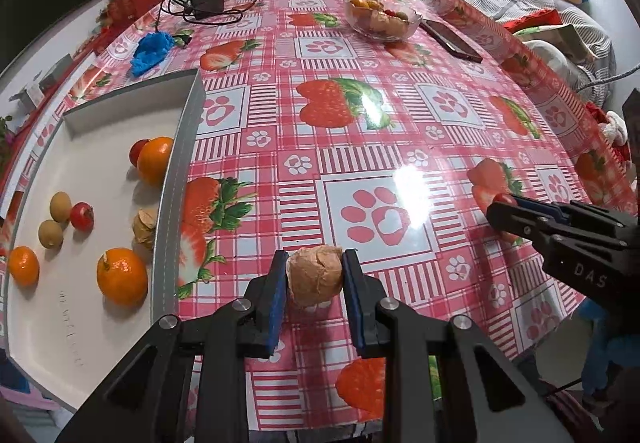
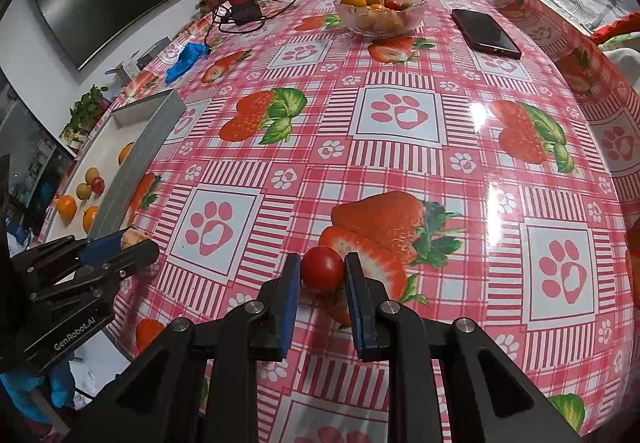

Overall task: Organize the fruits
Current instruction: 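Carry the wrinkled fruit and the tomato in both tools over the white tray, then lower both tools into the tray and open them to release the fruits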

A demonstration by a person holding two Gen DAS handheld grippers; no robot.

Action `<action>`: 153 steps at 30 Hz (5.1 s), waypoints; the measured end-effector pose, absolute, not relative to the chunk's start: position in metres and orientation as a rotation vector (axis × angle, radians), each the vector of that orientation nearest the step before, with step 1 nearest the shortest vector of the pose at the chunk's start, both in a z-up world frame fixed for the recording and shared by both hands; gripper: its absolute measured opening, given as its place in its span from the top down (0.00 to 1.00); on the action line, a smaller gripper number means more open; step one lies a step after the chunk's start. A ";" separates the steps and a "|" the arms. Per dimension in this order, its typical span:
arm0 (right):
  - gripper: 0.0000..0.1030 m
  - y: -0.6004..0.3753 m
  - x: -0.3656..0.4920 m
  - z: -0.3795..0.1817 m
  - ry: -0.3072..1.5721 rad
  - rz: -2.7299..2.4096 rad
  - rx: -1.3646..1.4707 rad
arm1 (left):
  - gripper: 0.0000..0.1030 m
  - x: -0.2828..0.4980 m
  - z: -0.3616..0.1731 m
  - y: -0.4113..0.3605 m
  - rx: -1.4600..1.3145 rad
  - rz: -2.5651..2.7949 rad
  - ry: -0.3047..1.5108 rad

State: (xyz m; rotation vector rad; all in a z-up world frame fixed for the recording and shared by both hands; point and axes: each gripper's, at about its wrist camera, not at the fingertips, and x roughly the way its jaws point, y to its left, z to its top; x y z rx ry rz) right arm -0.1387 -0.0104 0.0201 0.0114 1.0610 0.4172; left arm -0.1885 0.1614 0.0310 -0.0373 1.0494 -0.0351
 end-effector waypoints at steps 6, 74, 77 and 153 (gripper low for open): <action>0.77 -0.008 -0.145 0.027 1.053 0.412 0.000 | 0.72 -0.196 0.041 0.172 -0.072 -0.040 1.023; 0.77 0.139 -0.122 0.093 1.053 0.662 -0.068 | 0.71 -0.217 0.109 0.342 -0.169 0.137 0.873; 0.77 0.169 -0.118 0.096 1.057 0.707 -0.101 | 0.71 -0.212 0.111 0.361 -0.155 0.169 0.884; 0.75 0.266 -0.110 0.039 1.177 0.803 -0.291 | 0.36 -0.205 0.027 0.350 -0.131 0.196 1.085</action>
